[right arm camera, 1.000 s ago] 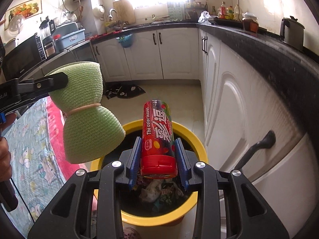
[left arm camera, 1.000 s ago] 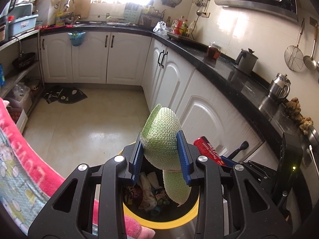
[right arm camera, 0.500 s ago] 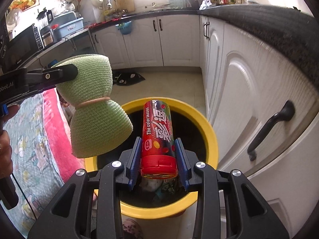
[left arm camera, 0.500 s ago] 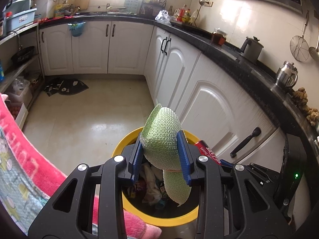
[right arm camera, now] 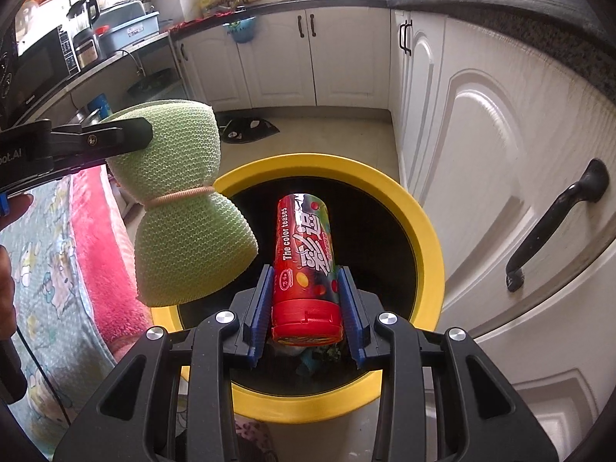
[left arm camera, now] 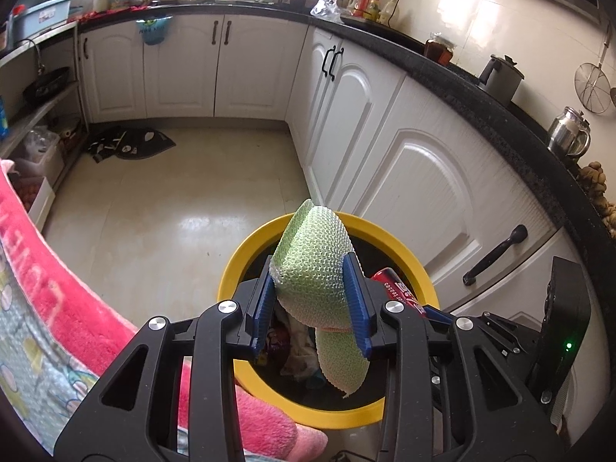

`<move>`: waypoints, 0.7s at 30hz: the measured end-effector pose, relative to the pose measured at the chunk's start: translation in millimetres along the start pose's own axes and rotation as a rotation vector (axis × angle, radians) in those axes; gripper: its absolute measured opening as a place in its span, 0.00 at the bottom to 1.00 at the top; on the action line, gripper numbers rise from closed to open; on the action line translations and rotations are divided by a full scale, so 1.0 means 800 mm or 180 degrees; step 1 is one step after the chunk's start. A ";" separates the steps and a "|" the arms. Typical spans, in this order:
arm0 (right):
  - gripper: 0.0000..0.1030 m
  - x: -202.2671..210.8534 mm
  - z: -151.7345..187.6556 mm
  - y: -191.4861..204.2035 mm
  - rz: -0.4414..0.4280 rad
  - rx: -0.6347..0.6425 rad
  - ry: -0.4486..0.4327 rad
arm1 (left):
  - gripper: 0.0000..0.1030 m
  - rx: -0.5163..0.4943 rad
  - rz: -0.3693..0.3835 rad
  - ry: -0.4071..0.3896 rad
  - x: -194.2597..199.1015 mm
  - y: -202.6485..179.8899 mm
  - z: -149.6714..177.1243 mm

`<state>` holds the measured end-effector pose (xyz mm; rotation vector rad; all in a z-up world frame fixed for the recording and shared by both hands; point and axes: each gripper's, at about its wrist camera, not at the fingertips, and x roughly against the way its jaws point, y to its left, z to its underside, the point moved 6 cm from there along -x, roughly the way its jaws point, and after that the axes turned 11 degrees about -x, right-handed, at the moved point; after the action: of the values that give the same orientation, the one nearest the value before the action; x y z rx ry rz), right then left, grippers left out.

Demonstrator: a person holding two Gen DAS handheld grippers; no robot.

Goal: Collect trash
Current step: 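Carry the sponge and candy tube over the yellow bin and open both tools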

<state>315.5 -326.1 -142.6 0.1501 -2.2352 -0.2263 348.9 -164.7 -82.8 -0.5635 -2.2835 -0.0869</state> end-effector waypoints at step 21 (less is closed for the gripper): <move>0.51 0.020 -0.003 0.006 0.0075 0.0069 -0.0083 | 0.62 0.0088 -0.0092 0.0192 0.017 0.017 0.026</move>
<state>306.9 -324.8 -128.0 0.1330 -2.2648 -0.1924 332.4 -142.6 -89.1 -0.5070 -2.2313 -0.0851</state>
